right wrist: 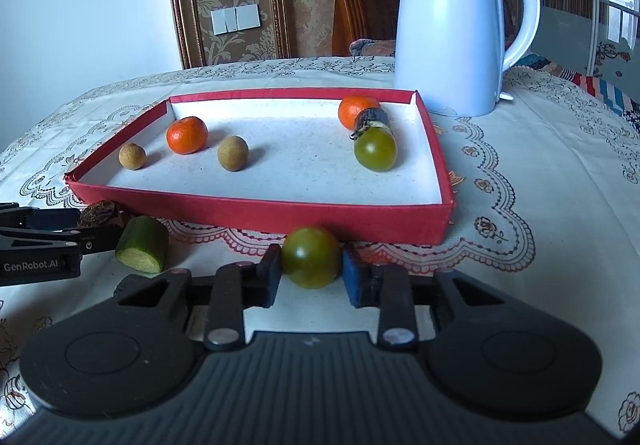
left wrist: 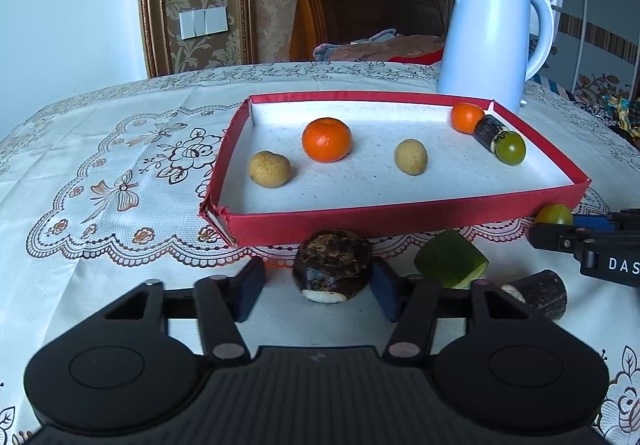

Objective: Organize fruits
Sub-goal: 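Move the left gripper to the dark round fruit while the right approaches another green tomato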

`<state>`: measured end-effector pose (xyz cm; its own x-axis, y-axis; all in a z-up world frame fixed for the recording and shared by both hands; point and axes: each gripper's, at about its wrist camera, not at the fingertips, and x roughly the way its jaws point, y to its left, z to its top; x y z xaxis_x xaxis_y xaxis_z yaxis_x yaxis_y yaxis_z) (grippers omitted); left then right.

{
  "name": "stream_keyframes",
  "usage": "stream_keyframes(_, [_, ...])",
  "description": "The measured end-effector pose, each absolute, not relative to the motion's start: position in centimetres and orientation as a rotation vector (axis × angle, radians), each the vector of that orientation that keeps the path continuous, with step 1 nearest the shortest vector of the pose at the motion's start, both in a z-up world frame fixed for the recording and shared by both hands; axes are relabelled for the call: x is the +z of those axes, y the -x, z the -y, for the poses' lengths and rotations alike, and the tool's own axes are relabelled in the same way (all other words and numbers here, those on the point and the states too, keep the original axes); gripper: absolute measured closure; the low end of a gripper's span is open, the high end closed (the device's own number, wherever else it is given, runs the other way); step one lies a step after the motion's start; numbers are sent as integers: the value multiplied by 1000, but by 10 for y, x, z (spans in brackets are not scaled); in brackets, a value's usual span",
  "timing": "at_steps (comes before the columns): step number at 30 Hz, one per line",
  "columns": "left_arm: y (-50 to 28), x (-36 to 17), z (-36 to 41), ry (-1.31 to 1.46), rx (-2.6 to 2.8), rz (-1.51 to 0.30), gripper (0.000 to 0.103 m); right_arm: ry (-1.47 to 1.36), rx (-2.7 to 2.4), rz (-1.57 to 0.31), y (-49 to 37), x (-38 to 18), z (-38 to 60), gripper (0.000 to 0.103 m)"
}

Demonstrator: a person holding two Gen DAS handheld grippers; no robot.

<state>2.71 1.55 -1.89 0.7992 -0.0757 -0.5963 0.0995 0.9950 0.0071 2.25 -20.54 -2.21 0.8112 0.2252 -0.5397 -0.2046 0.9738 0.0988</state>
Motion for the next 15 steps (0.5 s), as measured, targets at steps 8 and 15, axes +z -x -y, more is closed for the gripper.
stream_keyframes(8, [-26, -19, -12, -51, -114, -631, 64, -46, 231, -577, -23, -22, 209, 74])
stream_keyframes(15, [-24, -17, -14, -48, -113, -618, 64, -63, 228, -563, -21, -21, 211, 74])
